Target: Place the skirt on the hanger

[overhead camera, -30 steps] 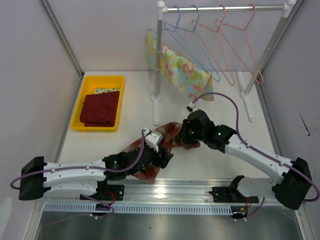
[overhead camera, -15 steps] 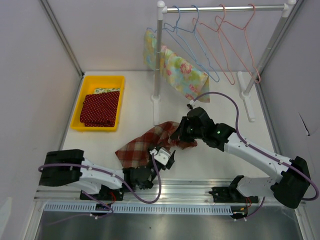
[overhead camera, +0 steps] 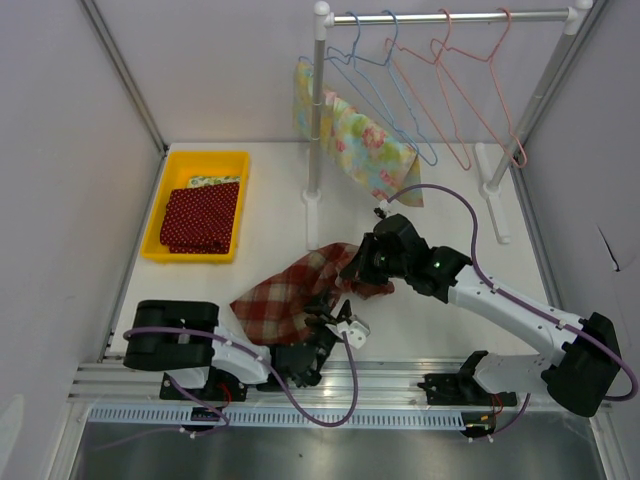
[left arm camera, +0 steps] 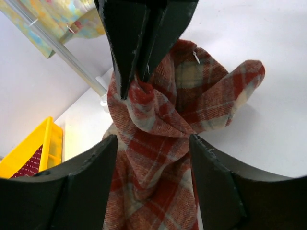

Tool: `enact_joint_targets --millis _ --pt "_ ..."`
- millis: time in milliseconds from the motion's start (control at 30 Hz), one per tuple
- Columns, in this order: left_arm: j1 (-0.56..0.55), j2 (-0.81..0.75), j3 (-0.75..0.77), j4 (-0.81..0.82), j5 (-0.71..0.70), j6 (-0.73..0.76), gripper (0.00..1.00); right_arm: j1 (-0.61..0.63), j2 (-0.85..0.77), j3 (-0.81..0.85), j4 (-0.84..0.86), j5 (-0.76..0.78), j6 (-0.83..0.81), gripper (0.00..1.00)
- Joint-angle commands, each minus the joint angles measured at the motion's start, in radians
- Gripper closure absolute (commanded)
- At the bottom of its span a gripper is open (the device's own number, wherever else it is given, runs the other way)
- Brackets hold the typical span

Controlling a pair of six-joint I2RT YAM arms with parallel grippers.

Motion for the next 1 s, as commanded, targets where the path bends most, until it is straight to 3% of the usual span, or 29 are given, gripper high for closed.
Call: enact_joint_targets --millis 0,167,333,600,967 --pt "0.006 -0.043 0.014 0.448 0.003 0.021 0.37 0.008 0.004 0.047 0.042 -0.007 0.012 1.0" --pt "0.038 -0.122 -0.005 0.354 0.047 -0.083 0.42 0.011 0.013 0.045 0.051 -0.006 0.02 1.0" --pt "0.09 -0.227 -0.011 0.102 0.132 -0.261 0.45 0.013 0.022 0.048 0.054 -0.004 0.021 1.0" --pt "0.119 -0.299 -0.008 -0.099 0.27 -0.361 0.46 0.01 0.033 0.054 0.062 -0.006 0.024 1.0" --pt "0.121 -0.4 -0.044 -0.32 0.322 -0.46 0.31 -0.041 0.039 0.104 0.04 -0.024 0.012 1.0"
